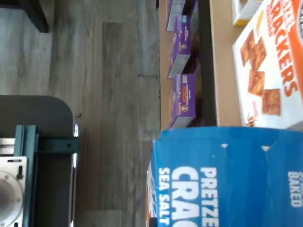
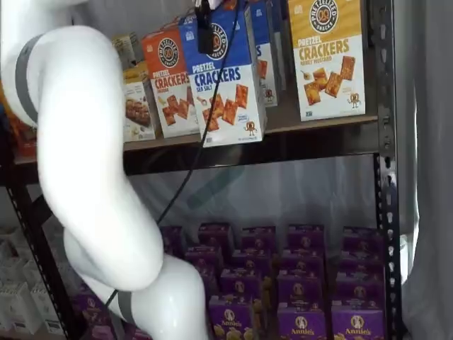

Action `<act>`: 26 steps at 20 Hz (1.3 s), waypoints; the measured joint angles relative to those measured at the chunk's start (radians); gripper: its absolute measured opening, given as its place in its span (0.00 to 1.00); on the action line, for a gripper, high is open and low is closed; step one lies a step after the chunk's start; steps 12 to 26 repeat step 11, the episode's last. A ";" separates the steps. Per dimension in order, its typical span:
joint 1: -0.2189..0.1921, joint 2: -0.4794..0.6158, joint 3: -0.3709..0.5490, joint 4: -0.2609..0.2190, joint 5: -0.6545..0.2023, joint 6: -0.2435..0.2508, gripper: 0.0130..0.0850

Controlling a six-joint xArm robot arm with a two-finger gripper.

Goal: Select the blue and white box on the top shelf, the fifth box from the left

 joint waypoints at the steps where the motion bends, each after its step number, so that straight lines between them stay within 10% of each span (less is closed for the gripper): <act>1: -0.003 -0.014 0.014 -0.006 0.001 -0.006 0.56; 26: -0.021 -0.085 0.103 -0.027 0.009 -0.036 0.56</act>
